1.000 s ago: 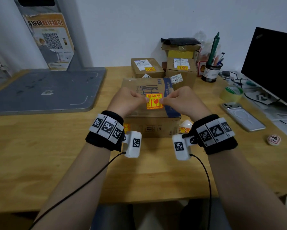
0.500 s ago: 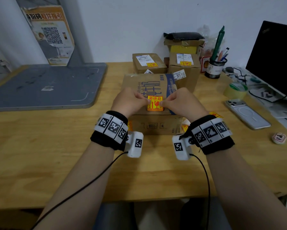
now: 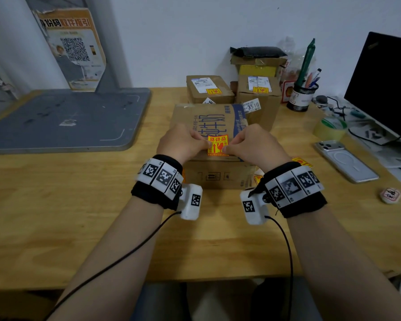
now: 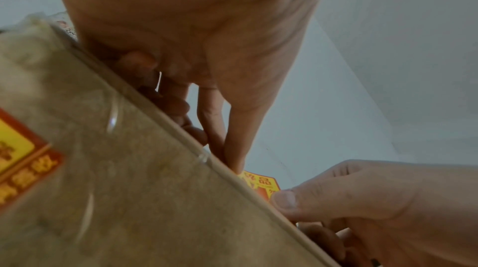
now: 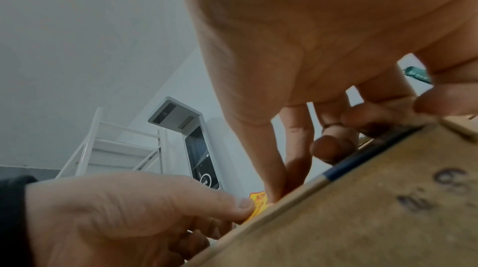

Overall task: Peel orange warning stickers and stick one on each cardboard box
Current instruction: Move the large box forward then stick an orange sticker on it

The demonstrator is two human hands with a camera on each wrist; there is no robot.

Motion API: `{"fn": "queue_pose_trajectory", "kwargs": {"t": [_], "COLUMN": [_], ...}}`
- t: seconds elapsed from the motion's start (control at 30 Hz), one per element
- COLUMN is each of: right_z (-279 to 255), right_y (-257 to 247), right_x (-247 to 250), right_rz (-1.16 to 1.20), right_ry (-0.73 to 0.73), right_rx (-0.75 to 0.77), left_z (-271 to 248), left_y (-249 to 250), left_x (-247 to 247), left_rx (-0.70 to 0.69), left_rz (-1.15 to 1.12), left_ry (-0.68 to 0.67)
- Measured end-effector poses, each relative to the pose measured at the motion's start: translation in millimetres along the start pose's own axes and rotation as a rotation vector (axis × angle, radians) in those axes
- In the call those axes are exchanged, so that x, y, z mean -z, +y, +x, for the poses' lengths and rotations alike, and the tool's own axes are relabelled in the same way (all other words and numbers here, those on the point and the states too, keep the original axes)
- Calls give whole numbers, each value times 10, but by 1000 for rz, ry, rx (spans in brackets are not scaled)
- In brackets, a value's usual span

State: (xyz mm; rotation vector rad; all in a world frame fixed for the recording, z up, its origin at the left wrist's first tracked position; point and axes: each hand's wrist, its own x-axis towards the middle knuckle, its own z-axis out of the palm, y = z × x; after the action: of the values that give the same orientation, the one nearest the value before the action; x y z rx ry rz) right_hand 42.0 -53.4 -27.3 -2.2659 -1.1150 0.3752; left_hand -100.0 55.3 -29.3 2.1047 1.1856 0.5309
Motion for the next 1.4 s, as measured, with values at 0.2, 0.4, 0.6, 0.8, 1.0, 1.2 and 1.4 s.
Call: {"fn": "queue_pose_trajectory", "kwargs": {"t": [0.2,0.4,0.6,0.8,1.0,1.2,1.4], "right_z": [-25,-33,-18,3,15,-22,-51], "right_y": [-23,-42,-45,-39,-16,4,40], "right_x": [24,35,49,64,20,-7,47], "right_rz": [-14,-28,-47,-64,-80,-96,-89], "right_ry": [-2,-5,-21,-26,8,61,57], "right_rx": [-17,-22,-26,-19,-50,-50,-57], "left_z": [4,10,18,20,20,8,-5], "left_y": [17,-1,-12,-19,-18,-11,-29], "left_x": [-6,-19,-21,-23,-35,-33,-28], "left_rx": [4,28,26,24,28,26,13], "left_rz": [15,31,24,36,51,63,65], "left_ry": [1,17,24,27,31,33,33]}}
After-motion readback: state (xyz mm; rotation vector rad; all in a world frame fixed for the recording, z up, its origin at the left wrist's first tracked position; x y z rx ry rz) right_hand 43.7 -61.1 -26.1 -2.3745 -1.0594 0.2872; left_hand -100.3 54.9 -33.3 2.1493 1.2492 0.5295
